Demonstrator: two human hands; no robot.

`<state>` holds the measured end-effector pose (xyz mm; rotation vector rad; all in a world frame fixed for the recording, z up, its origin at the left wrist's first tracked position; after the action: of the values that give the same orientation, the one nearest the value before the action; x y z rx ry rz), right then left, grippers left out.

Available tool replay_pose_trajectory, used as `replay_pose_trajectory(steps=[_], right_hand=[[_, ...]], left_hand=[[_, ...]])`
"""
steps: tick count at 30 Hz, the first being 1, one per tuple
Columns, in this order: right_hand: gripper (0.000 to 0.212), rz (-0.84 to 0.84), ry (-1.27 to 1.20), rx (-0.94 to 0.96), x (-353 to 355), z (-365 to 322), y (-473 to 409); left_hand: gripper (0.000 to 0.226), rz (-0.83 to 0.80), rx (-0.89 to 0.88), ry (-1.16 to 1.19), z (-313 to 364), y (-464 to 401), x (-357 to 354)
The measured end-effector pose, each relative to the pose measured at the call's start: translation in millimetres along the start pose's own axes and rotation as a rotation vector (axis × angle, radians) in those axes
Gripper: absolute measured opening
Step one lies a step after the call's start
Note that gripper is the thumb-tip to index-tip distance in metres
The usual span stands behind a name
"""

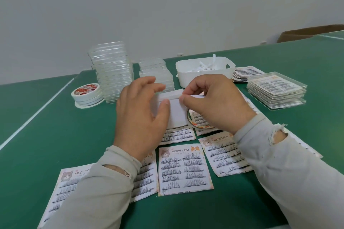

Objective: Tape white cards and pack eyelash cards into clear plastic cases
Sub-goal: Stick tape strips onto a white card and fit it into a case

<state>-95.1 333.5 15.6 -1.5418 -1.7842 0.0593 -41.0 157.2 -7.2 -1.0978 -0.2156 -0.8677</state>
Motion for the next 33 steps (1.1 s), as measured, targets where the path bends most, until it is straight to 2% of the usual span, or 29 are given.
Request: replay_pose_trajectory(steps=[4, 18, 23, 27, 33], right_hand=[[0.012, -0.019, 0.093, 0.053, -2.6, -5.2, 2.5], [0.016, -0.039, 0.193, 0.12, -4.7, -12.9, 5.2], [0.013, -0.039, 0.193, 0.128, -6.9, -14.8, 6.3], [0.012, -0.058, 0.192, 0.107, -7.5, -16.2, 7.3], [0.014, -0.082, 0.113, 0.024, -7.7, -15.4, 7.1]], left_hand=[[0.032, -0.072, -0.012, -0.072, 3.6, 0.2, 2.1], [0.024, -0.04, -0.058, -0.142, 9.9, -1.5, 9.8], [0.024, -0.063, 0.001, -0.11, 13.5, -0.5, 5.3], [0.01, -0.092, 0.094, -0.017, 13.2, -0.6, 3.8], [0.013, -0.1, 0.088, 0.048, 19.8, -0.5, 7.7]])
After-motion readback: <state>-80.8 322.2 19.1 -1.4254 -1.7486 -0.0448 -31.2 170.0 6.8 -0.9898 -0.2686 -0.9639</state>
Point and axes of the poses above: each hand's wrist, its own y-axis away from the middle knuckle, its own x-axis out of the back of the hand, z = x × y, the point moved 1 cm from there along -y, towards the middle knuckle, and after that the axes turned 3 degrees about x, right-handed, at the moved point
